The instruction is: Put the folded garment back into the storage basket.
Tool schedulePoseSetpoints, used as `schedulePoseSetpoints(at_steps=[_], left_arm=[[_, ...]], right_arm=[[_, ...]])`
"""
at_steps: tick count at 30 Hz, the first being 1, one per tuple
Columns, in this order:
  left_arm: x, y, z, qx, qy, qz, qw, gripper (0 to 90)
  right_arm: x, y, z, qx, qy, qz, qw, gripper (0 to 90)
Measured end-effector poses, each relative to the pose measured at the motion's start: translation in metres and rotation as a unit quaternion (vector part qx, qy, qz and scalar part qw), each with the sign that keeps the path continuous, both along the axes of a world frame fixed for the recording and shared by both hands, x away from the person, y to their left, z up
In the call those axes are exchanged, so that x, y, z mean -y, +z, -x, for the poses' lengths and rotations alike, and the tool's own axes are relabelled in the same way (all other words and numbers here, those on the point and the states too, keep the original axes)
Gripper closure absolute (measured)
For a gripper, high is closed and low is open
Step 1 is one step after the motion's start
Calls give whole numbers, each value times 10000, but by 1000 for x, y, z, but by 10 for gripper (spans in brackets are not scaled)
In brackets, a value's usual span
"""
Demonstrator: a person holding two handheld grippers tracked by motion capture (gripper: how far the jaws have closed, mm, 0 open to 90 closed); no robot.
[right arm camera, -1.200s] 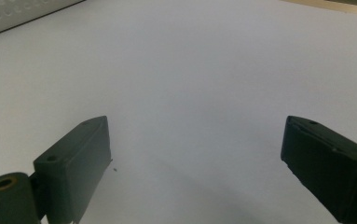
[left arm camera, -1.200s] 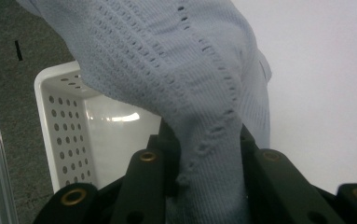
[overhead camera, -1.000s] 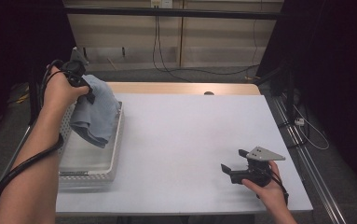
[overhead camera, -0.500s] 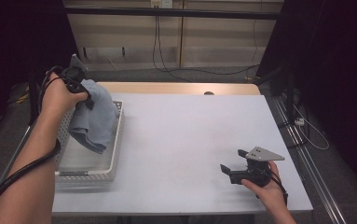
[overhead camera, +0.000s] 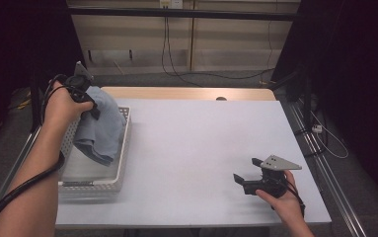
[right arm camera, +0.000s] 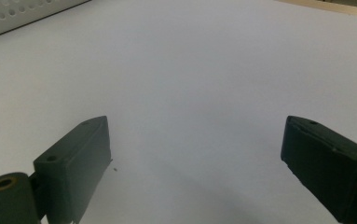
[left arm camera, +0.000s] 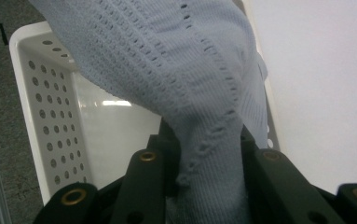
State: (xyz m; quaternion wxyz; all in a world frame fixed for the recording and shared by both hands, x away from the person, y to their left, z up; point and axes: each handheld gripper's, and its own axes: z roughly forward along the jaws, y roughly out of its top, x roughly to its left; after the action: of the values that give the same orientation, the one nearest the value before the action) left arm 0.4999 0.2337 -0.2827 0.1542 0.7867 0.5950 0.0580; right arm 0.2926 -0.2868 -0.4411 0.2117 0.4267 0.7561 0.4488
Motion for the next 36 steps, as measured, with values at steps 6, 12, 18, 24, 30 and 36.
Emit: schedulePoseSetpoints(at_steps=[6,12,18,24,30,36], left_arm=[[0,0,2,17,8,25,10000,736],[2,-1,3,23,12,25,10000,735],[2,-1,4,25,-6,42,10000,736],[2,0,5,0,-43,51,10000,736],[3,2,7,7,-43,43,10000,736],[4,2,10,15,-70,54,10000,736]], right_arm=[[0,0,0,11,4,-2,10000,75],[-1,1,0,14,21,7,10000,75],[1,0,0,11,6,3,10000,75],[0,1,0,22,9,5,10000,75],[0,1,0,18,14,6,10000,75],[0,1,0,14,7,-3,10000,75]])
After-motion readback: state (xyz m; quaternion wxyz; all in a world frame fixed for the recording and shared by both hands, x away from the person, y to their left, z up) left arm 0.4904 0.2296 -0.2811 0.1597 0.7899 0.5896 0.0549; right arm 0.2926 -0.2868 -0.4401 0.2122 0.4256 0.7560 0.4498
